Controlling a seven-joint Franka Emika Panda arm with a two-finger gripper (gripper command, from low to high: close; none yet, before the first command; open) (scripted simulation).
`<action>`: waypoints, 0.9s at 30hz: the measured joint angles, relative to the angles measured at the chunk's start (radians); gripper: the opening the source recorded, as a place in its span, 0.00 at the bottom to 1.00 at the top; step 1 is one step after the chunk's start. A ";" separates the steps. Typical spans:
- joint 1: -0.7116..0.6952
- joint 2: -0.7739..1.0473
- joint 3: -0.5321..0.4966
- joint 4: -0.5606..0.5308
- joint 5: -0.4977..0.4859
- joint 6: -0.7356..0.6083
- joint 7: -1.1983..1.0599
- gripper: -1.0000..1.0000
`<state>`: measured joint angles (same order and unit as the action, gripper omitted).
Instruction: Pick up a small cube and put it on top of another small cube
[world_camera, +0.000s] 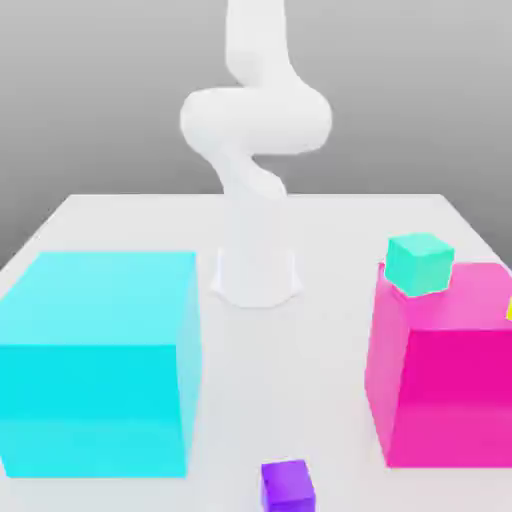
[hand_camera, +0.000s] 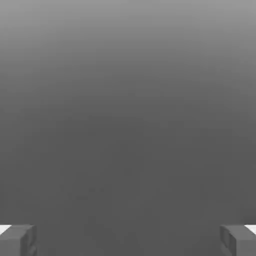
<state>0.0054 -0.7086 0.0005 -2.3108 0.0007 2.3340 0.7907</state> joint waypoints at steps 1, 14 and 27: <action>0.003 0.039 0.000 -0.005 0.000 0.015 -0.004 0.50; 0.029 0.514 0.005 -0.061 0.002 0.191 -0.051 0.50; 0.046 0.985 0.017 -0.109 -0.012 0.375 -0.084 0.50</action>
<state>0.0517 0.2764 0.0173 -2.4202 -0.0113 2.7091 0.7066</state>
